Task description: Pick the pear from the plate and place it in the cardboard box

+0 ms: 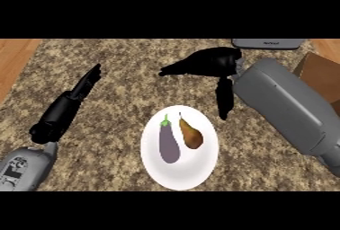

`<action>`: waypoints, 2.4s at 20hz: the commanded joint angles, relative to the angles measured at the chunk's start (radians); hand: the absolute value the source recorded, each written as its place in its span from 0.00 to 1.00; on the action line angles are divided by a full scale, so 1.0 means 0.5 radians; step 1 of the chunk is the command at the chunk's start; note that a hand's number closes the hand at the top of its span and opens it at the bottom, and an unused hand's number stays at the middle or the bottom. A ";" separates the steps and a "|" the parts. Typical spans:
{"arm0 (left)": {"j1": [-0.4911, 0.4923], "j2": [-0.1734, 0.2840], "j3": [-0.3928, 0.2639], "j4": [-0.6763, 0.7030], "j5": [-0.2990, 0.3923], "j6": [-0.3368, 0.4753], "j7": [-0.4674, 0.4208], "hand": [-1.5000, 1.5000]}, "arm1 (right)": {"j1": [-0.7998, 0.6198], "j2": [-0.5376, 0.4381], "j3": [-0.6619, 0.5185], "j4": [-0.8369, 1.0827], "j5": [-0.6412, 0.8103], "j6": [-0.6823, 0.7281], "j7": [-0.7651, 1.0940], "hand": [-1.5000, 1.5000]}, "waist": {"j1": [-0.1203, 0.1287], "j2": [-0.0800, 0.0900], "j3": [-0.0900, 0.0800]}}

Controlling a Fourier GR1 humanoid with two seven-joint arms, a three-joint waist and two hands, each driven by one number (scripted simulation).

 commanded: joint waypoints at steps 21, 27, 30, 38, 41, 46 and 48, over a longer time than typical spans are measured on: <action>0.135 -0.125 0.142 -0.082 -0.148 -0.092 0.011 0.50 | 0.200 0.609 0.110 -0.266 0.617 0.462 0.815 0.00 | -0.057 -0.010 0.001; 0.092 -0.038 0.314 -0.103 -0.063 -0.251 0.081 0.50 | 0.280 0.619 0.061 -0.212 0.827 0.358 0.712 0.00 | -0.052 -0.009 0.001; 0.068 -0.191 0.219 -0.149 -0.161 -0.169 0.159 0.50 | 0.318 0.670 0.055 -0.230 0.919 0.403 0.724 0.00 | -0.059 -0.010 0.002; 0.146 -0.271 0.229 -0.035 -0.293 -0.185 -0.025 0.50 | 0.429 0.696 0.123 -0.046 1.232 0.230 0.531 0.00 | -0.057 -0.008 0.001; 0.010 -0.222 0.306 -0.138 -0.213 -0.267 0.255 0.50 | 0.372 0.674 0.030 0.041 1.270 0.236 0.429 0.00 | -0.054 -0.008 0.002; 0.064 -0.266 0.355 -0.041 -0.265 -0.293 0.056 0.50 | 0.480 0.737 0.018 0.091 1.384 0.205 0.316 0.00 | -0.058 -0.008 0.001; 0.214 -0.352 0.270 -0.172 -0.342 -0.219 0.050 0.50 | 0.502 0.705 0.009 0.084 1.432 0.187 0.258 0.00 | -0.053 -0.010 0.001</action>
